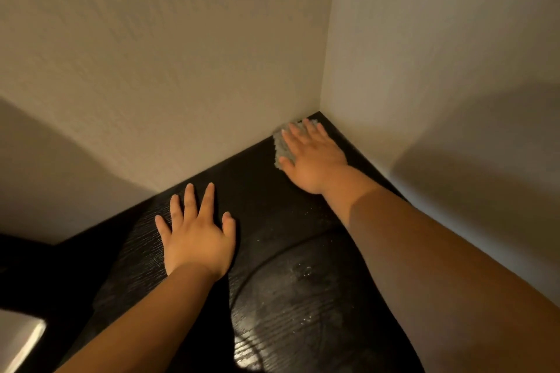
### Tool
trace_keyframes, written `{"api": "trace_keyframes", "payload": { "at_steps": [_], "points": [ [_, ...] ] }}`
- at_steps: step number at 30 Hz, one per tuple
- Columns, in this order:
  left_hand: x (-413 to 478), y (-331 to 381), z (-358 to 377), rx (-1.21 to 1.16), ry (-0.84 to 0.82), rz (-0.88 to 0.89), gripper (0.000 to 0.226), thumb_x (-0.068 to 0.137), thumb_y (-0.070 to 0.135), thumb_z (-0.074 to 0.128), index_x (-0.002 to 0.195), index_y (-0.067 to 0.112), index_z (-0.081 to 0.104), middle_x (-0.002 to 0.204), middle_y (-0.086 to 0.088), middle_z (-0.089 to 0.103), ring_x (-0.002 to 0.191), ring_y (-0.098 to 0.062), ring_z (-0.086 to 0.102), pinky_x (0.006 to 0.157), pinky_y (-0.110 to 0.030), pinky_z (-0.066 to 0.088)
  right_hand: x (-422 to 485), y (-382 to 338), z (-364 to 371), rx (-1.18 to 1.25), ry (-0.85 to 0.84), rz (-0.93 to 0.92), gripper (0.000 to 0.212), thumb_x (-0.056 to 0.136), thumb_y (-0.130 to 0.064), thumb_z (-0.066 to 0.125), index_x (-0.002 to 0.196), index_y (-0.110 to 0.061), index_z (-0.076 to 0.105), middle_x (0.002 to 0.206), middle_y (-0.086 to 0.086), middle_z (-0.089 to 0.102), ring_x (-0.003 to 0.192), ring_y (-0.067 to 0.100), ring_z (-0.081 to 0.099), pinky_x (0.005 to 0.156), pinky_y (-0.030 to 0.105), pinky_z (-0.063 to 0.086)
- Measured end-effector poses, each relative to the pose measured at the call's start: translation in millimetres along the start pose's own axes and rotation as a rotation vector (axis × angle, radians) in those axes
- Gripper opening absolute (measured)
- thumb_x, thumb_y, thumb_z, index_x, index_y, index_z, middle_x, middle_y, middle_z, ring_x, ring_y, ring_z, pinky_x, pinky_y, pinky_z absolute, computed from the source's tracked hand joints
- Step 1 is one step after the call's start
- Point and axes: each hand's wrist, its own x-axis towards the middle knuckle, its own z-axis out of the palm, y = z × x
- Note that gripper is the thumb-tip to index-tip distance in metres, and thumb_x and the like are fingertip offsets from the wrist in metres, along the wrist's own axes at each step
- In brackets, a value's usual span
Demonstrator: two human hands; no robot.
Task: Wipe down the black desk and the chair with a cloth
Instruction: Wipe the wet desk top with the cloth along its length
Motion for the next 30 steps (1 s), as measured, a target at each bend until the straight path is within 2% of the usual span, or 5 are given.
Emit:
{"api": "trace_keyframes", "payload": {
  "at_steps": [4, 11, 21, 27, 30],
  "points": [
    [0.3, -0.6, -0.3, 0.004, -0.007, 0.004, 0.071, 0.104, 0.063, 0.020, 0.168, 0.041, -0.002, 0.178, 0.002, -0.008, 0.163, -0.027, -0.014, 0.129, -0.058, -0.007, -2.1, 21.9, 0.5, 0.043, 0.007, 0.194, 0.075, 0.105, -0.060, 0.009, 0.166, -0.018, -0.007, 0.174, 0.005, -0.012, 0.160, 0.026, -0.014, 0.129, 0.042, -0.008],
    [0.0, -0.3, -1.1, -0.014, -0.007, 0.005, 0.071, 0.104, 0.062, 0.022, 0.168, 0.040, 0.001, 0.178, 0.001, -0.007, 0.163, -0.028, -0.013, 0.129, -0.058, -0.007, -60.8, 2.6, 15.0, 0.061, -0.011, 0.332, 0.078, 0.104, -0.061, 0.008, 0.166, -0.015, -0.007, 0.174, 0.011, -0.012, 0.159, 0.034, -0.013, 0.129, 0.049, -0.006],
    [1.4, -1.8, 1.8, -0.002, -0.002, -0.001, 0.072, 0.103, 0.062, 0.022, 0.168, 0.040, 0.001, 0.178, 0.001, -0.007, 0.163, -0.028, -0.012, 0.129, -0.059, -0.007, -14.1, 13.8, -0.2, 0.074, -0.010, 0.235, 0.076, 0.106, -0.060, 0.015, 0.167, -0.018, -0.004, 0.175, 0.006, -0.010, 0.160, 0.029, -0.012, 0.129, 0.044, -0.007],
    [2.2, -2.1, 3.6, 0.004, 0.016, 0.007, 0.072, 0.102, 0.062, 0.022, 0.168, 0.040, 0.003, 0.178, 0.000, -0.005, 0.163, -0.029, -0.010, 0.129, -0.060, -0.005, -98.8, 0.6, 21.3, 0.077, 0.005, 0.382, 0.076, 0.105, -0.059, 0.010, 0.166, -0.017, -0.006, 0.174, 0.009, -0.011, 0.160, 0.032, -0.012, 0.129, 0.046, -0.006],
    [2.6, -2.3, 3.6, 0.001, 0.010, 0.003, 0.073, 0.101, 0.062, 0.021, 0.168, 0.040, 0.002, 0.178, 0.000, -0.005, 0.163, -0.030, -0.009, 0.129, -0.060, -0.006, -108.8, -2.1, 26.0, 0.080, 0.007, 0.377, 0.075, 0.105, -0.060, 0.011, 0.166, -0.018, -0.006, 0.174, 0.008, -0.011, 0.160, 0.031, -0.012, 0.129, 0.046, -0.007]
  ]
}}
